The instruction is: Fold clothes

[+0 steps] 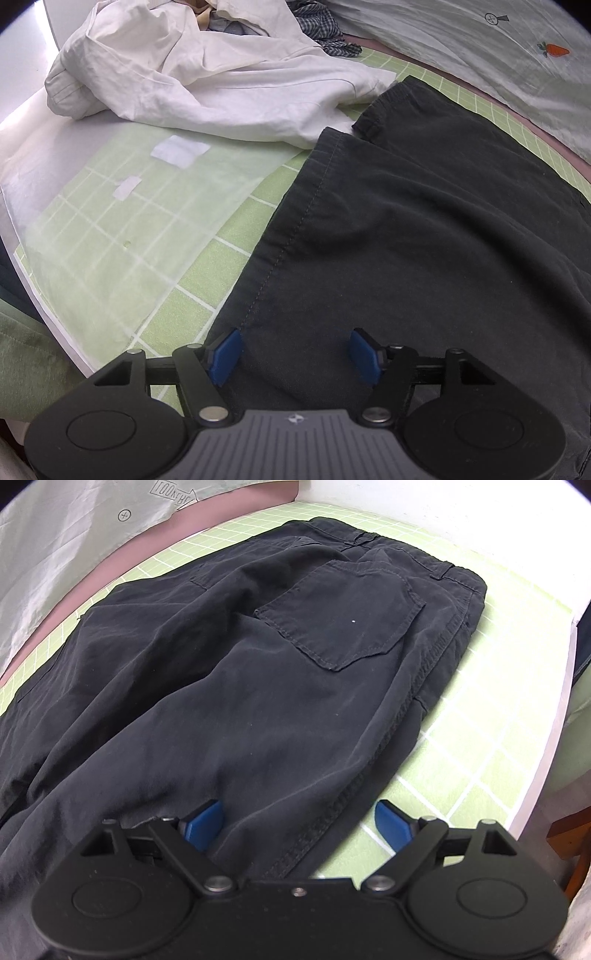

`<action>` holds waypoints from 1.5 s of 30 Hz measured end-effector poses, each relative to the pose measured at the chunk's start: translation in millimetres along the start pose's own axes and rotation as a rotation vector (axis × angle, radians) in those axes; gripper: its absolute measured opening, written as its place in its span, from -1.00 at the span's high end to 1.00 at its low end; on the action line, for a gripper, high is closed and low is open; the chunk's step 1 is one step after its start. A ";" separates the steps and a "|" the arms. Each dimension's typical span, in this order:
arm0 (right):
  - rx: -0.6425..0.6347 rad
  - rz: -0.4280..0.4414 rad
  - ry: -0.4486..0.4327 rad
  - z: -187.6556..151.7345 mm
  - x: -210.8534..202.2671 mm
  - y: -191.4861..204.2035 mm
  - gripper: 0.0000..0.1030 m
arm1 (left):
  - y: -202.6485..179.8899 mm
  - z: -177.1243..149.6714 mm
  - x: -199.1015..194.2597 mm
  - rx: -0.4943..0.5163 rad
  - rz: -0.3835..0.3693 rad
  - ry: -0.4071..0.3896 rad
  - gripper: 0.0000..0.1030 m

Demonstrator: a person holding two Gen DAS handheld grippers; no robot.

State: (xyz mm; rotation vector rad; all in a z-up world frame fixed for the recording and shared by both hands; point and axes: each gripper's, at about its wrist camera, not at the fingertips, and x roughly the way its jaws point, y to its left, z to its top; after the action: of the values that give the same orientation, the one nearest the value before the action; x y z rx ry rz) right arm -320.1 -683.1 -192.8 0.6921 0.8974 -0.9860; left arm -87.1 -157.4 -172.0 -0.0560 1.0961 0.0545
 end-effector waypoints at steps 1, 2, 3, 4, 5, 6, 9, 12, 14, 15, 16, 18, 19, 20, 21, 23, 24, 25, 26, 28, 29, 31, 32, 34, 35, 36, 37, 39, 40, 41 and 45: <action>0.001 -0.001 0.000 -0.3 -0.2 -0.1 -0.75 | 0.4 0.8 0.2 0.003 0.009 -0.005 -0.29; 0.003 -0.001 -0.001 -0.5 -0.4 -0.3 -0.75 | 0.8 1.6 0.2 0.007 0.018 -0.010 -0.29; 0.002 -0.002 -0.001 -0.8 -0.5 0.0 -0.75 | 1.0 2.5 0.4 0.012 0.023 -0.014 -0.29; 0.002 -0.004 -0.001 -0.9 -0.3 0.4 -0.75 | 1.2 3.6 1.0 0.019 0.024 -0.015 -0.29; 0.002 -0.006 -0.002 -1.1 -0.2 0.9 -0.75 | 1.1 4.4 1.8 0.025 0.027 -0.016 -0.29; 0.003 -0.007 -0.002 -1.0 0.2 1.2 -0.76 | 0.9 4.9 2.8 0.031 0.030 -0.016 -0.30; 0.008 -0.013 -0.003 0.1 1.5 0.9 -0.79 | -0.7 5.7 6.1 0.041 0.040 -0.012 -0.32; 0.016 -0.025 -0.003 2.6 3.5 -0.2 -0.81 | -2.8 6.0 8.3 0.051 0.036 -0.013 -0.40; 0.012 -0.033 -0.005 4.6 5.5 -0.6 -0.82 | -3.7 6.7 9.7 0.053 0.034 -0.017 -0.39; 0.014 -0.035 -0.007 5.7 6.2 -1.6 -0.82 | -3.5 7.7 10.2 0.050 0.032 -0.016 -0.39; 0.017 -0.037 -0.010 6.8 6.9 -2.6 -0.82 | -3.5 8.6 10.5 0.048 0.032 -0.017 -0.37; 0.027 -0.039 -0.015 8.8 8.1 -4.3 -0.81 | -3.8 9.9 9.9 0.043 0.039 -0.025 -0.14; 0.029 -0.051 -0.021 9.7 7.8 -4.0 -0.78 | -3.9 10.8 9.2 0.039 0.043 -0.031 -0.04; 0.030 -0.064 -0.028 10.7 7.5 -3.6 -0.64 | -4.5 11.9 8.4 0.036 0.055 -0.037 0.32; 0.032 -0.076 -0.034 11.7 7.2 -3.2 -0.35 | -5.6 13.3 8.4 0.039 0.076 -0.039 0.79; 0.007 -0.122 -0.059 13.4 4.3 0.4 0.26 | -5.0 16.6 10.1 0.025 0.072 -0.028 1.00; 0.014 -0.117 -0.061 15.3 3.9 -1.9 0.71 | -4.0 17.9 10.6 0.010 0.068 -0.023 1.00; 0.022 -0.112 -0.062 17.2 3.5 -4.2 0.79 | -3.0 18.7 10.7 -0.007 0.069 -0.020 1.00; 0.029 -0.106 -0.064 19.1 3.2 -6.6 0.87 | -2.4 19.2 10.5 -0.020 0.070 -0.020 1.00; 0.048 -0.089 -0.071 21.4 0.7 -11.3 0.91 | -1.7 20.5 5.6 -0.038 0.070 -0.033 1.00; 0.059 -0.077 -0.077 21.7 -1.5 -13.7 0.92 | -1.7 22.6 1.0 -0.048 0.067 -0.044 1.00; 0.066 -0.058 -0.106 22.4 -10.2 -14.6 0.93 | -2.9 30.1 -11.8 -0.067 0.052 -0.074 1.00; 0.060 -0.048 -0.130 22.9 -17.4 -11.9 0.93 | -5.2 35.6 -19.5 -0.075 0.047 -0.102 1.00; 0.031 -0.033 -0.186 31.0 -31.0 -4.5 0.93 | -15.5 52.3 -34.2 -0.052 0.070 -0.172 1.00; 0.016 -0.026 -0.214 35.1 -37.8 -0.8 0.93 | -21.3 61.3 -41.3 -0.034 0.084 -0.208 1.00; 0.001 -0.019 -0.242 39.2 -44.6 2.9 0.94 | -27.2 71.9 -47.1 -0.022 0.083 -0.237 1.00; -0.012 -0.008 -0.269 45.9 -50.7 6.5 0.94 | -33.2 84.1 -51.7 -0.014 0.067 -0.258 1.00; -0.031 0.016 -0.315 59.6 -61.2 12.8 0.94 | -45.5 102.7 -53.1 0.000 0.046 -0.279 1.00; -0.034 0.026 -0.328 65.2 -63.8 15.3 0.94 | -53.9 109.5 -47.9 0.020 0.037 -0.273 1.00; -0.038 0.035 -0.340 72.4 -64.8 18.9 0.94 | -61.7 113.0 -40.2 0.038 0.032 -0.260 1.00; -0.088 0.020 -0.327 85.8 -51.5 32.5 0.93 | -79.7 106.9 -7.6 0.069 0.027 -0.175 0.92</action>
State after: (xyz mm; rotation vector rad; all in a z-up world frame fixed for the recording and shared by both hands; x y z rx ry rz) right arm -277.2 -720.4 -104.2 0.4471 0.6409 -1.0013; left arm 10.0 -229.3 -115.0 0.0252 0.9236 0.0448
